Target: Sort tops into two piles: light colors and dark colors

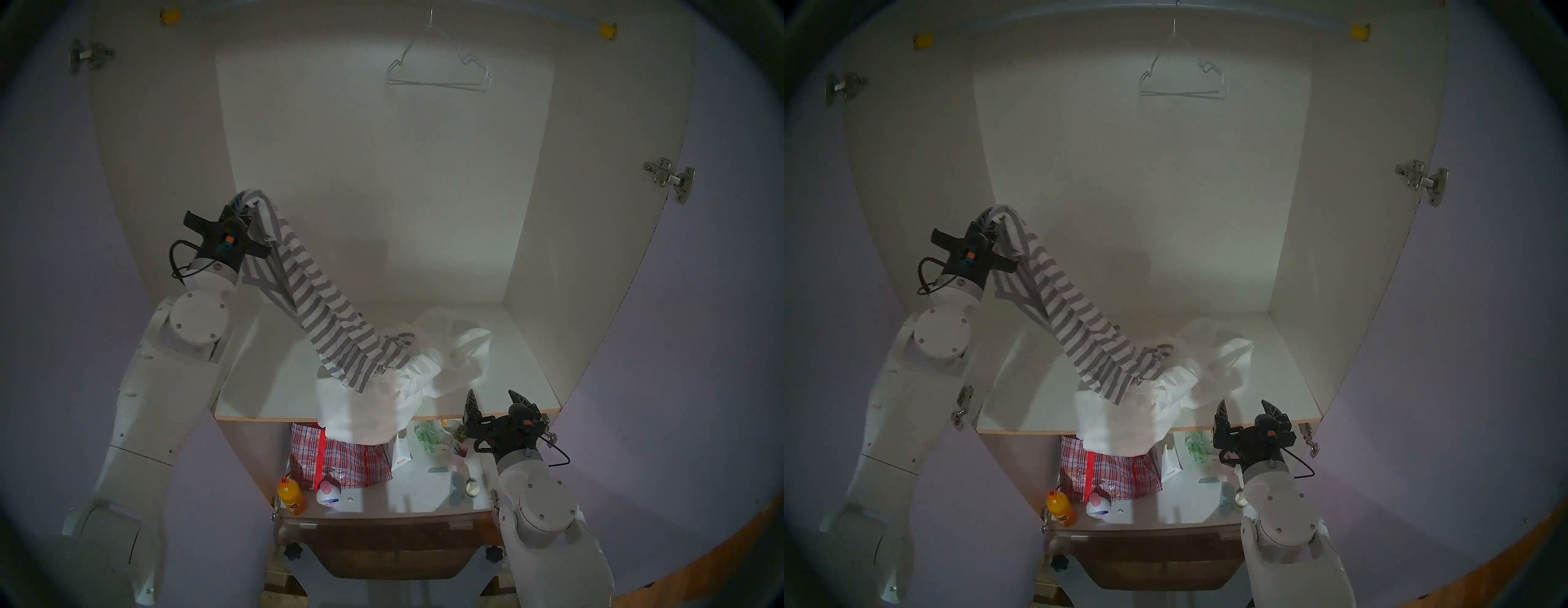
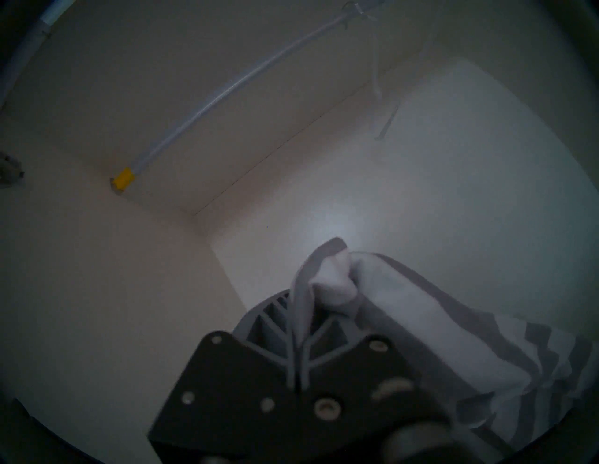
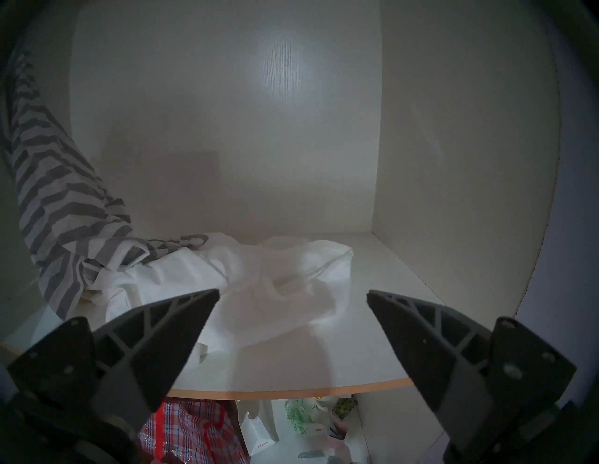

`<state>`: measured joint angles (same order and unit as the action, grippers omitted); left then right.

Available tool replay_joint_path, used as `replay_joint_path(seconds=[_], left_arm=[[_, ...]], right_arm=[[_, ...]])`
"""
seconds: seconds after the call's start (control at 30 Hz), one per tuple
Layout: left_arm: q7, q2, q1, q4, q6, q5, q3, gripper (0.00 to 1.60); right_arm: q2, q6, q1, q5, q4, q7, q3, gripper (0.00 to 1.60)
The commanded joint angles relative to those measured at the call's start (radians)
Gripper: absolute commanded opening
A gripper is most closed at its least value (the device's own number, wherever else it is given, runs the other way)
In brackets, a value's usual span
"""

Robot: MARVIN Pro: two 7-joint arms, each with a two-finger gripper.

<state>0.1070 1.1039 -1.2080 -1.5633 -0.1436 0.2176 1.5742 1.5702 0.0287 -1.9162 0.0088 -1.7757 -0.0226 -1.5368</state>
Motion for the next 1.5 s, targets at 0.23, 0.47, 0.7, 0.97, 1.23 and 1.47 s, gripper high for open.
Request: replay_joint_path(seconds=[0.23,0.47,0.7,0.97,1.23,1.47], left_arm=[[-0.058,-0.118,-0.015,0.024,0.049,-0.034,0.133,0.0],[-0.038,-0.158,0.109,0.179,0.03,-0.008,0.133,0.0],[-0.156,-0.194,0.162,0.211,-0.041,-0.042,0.062,0.0],[-0.432,-0.25,0.144,0.181,-0.062,-0.116,0.004,0.0],[-0.644,-0.325,0.138,0.15,-0.046,-0.085,-0.047,0.0],[-0.863,-0.353,0.078,0.088,0.014,-0.136,-0.091,0.0]], right_arm=[[0.0,0.003,0.008,0.001,-0.028,0.002,0.002,1.6],[0.001,0.005,0.009,0.0,-0.026,0.002,0.002,1.6],[0.0,0.004,0.009,0.001,-0.027,0.002,0.002,1.6],[0.0,0.003,0.008,0.001,-0.028,0.002,0.002,1.6],[0.0,0.003,0.008,0.001,-0.028,0.002,0.002,1.6],[0.0,0.003,0.008,0.001,-0.029,0.002,0.002,1.6]])
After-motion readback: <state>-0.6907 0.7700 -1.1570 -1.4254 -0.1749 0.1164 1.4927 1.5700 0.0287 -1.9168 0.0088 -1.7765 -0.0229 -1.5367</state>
